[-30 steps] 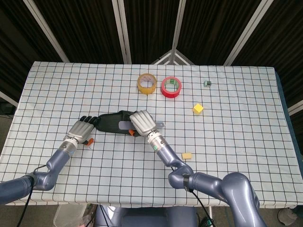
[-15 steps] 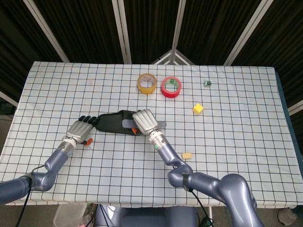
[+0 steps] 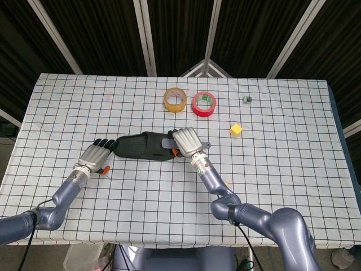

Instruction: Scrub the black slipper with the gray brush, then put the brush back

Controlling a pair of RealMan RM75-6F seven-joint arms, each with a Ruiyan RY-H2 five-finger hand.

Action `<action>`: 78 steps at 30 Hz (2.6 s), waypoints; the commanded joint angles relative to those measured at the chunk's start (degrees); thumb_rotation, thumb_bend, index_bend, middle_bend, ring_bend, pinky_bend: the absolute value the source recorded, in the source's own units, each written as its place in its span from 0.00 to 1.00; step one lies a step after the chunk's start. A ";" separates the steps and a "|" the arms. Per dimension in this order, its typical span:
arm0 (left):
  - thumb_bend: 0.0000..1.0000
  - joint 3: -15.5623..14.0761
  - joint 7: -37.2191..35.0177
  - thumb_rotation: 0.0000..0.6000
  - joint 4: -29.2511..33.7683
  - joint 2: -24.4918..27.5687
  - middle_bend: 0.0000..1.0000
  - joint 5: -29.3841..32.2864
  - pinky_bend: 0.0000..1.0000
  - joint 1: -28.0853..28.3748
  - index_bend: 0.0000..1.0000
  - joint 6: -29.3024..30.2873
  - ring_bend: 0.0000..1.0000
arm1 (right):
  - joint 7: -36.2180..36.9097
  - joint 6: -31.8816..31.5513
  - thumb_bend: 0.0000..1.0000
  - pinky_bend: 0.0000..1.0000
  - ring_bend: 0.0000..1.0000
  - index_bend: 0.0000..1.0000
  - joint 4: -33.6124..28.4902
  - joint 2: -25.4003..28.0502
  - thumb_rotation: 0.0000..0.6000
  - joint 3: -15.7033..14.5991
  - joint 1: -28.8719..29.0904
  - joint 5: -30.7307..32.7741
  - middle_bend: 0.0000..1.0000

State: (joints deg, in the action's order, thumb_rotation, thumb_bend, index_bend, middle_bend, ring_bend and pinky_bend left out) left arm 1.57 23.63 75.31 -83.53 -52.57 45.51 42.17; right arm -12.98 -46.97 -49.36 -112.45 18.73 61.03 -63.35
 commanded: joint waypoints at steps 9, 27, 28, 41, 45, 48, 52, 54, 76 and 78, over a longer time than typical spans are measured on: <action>0.40 0.46 -2.56 0.92 3.73 1.48 0.00 -4.97 0.02 -1.60 0.00 4.30 0.00 | -6.97 -4.22 0.51 0.54 0.53 0.74 -8.95 5.76 1.00 0.07 -1.97 -0.23 0.61; 0.19 -3.89 -10.28 0.90 17.02 12.23 0.00 -26.76 0.01 -13.36 0.00 27.14 0.00 | -16.22 -9.45 0.51 0.54 0.53 0.74 -24.69 19.84 1.00 -5.81 -12.69 4.56 0.61; 0.18 -4.47 -9.95 0.90 17.64 12.87 0.00 -27.45 0.01 -14.36 0.00 28.50 0.00 | -16.37 -9.34 0.51 0.54 0.53 0.74 -24.86 20.50 1.00 -6.34 -13.27 4.89 0.61; 0.18 -4.99 -7.50 0.90 18.82 14.03 0.00 -28.50 0.01 -18.25 0.00 29.92 0.00 | -12.86 -4.29 0.50 0.54 0.53 0.74 -19.61 20.27 1.00 -10.29 -16.87 6.93 0.61; 0.17 -4.23 -7.71 0.90 18.29 13.62 0.00 -27.90 0.01 -18.25 0.00 28.78 0.00 | -13.08 -4.18 0.51 0.54 0.51 0.62 -19.35 20.20 1.00 -10.40 -16.76 6.19 0.58; 0.17 -3.85 -8.19 0.90 18.05 13.63 0.00 -27.46 0.01 -18.31 0.00 27.89 0.00 | -15.06 -2.51 0.51 0.49 0.42 0.38 -20.19 21.04 1.00 -10.70 -16.51 8.00 0.45; 0.17 -3.33 -8.18 0.90 17.54 13.61 0.00 -26.92 0.01 -18.52 0.00 27.15 0.00 | -19.49 -0.66 0.51 0.38 0.25 0.02 -23.21 22.98 1.00 -11.09 -15.86 12.60 0.25; 0.17 -3.07 -7.91 0.90 17.39 13.50 0.00 -26.42 0.01 -18.64 0.00 26.69 0.00 | -21.27 -0.82 0.51 0.34 0.20 0.00 -24.46 23.46 1.00 -11.29 -15.61 14.28 0.20; 0.15 -5.35 -10.44 0.90 19.02 15.00 0.00 -32.88 0.01 -25.71 0.00 35.38 0.00 | -24.68 -10.28 0.47 0.12 0.01 0.00 -45.50 33.81 1.00 -11.20 -16.38 13.51 0.00; 0.14 -5.97 -11.24 0.90 18.76 14.97 0.00 -33.89 0.01 -27.55 0.00 38.04 0.00 | -24.26 -12.67 0.46 0.09 0.00 0.00 -48.86 35.79 1.00 -11.42 -17.60 11.82 0.00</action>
State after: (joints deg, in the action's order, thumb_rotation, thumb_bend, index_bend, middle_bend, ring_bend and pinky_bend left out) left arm -3.60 13.42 94.25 -68.64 -85.19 19.84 77.83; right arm -37.85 -56.67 -94.56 -79.27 7.26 44.89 -49.28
